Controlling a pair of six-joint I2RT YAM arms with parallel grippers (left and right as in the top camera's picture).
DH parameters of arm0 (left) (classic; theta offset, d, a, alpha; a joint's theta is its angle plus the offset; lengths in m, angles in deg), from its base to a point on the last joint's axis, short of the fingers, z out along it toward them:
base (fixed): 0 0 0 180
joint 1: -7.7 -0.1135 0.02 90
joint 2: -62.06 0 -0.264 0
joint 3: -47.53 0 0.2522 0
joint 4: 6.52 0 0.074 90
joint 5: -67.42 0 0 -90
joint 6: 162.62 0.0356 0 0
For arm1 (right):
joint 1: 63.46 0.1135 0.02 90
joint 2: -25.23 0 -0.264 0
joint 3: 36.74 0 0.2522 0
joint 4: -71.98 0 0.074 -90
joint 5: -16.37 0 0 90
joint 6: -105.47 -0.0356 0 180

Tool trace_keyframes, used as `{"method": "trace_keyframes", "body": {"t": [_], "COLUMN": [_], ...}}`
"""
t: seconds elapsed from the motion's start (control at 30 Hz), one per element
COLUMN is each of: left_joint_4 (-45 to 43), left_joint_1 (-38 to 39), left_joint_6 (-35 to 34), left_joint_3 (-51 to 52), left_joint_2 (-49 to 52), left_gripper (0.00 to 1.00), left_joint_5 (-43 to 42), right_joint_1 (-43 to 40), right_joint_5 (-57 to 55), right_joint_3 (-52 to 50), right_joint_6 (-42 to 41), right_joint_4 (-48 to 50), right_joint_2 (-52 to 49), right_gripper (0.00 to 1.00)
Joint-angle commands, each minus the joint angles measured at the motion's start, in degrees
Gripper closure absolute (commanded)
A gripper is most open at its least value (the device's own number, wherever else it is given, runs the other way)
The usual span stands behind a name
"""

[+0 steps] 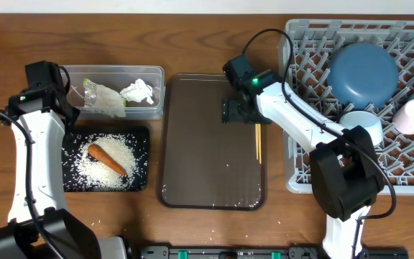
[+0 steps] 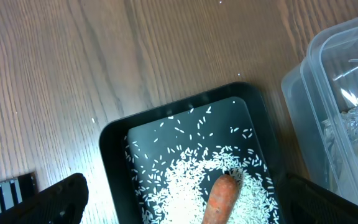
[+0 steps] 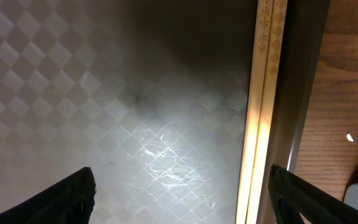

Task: Sort waste into correct bins and load items into the dishwasher rack
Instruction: 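Grasp the wooden chopstick with the right gripper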

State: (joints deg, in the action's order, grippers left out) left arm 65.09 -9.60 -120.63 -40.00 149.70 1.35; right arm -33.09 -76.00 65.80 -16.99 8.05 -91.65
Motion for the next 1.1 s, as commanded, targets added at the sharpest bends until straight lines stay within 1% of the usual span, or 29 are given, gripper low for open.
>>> {"method": "trace_keyframes", "body": {"t": [0.0,0.3,0.87,0.97,1.07], "left_joint_4": [0.2,0.2,0.2,0.2,0.2], "left_joint_1": [-0.2,-0.2,-0.2,-0.2,-0.2], "left_joint_6": [-0.3,-0.3,-0.3,-0.3,-0.3], "left_joint_3": [0.1,0.1,0.1,0.1,0.1], "left_joint_2": [-0.2,-0.2,-0.2,-0.2,-0.2], "left_gripper": [0.01,0.01,0.02,0.01,0.01], "left_joint_5": [0.3,0.3,0.3,0.3,0.3], "right_joint_1": [0.5,0.4,0.5,0.5,0.5], "right_joint_5": [-1.3,-1.3,-1.3,-1.3,-1.3], "right_joint_3": [0.3,0.3,0.3,0.3,0.3], "right_joint_6": [-1.4,-1.4,-1.4,-1.4,-2.2], "right_joint_4": [0.1,0.0,0.1,0.1,0.0], "right_joint_2": [-2.2,-5.4,-6.4,-7.0,-7.0], "right_gripper": [0.13,0.12,0.12,0.12,0.18]}}
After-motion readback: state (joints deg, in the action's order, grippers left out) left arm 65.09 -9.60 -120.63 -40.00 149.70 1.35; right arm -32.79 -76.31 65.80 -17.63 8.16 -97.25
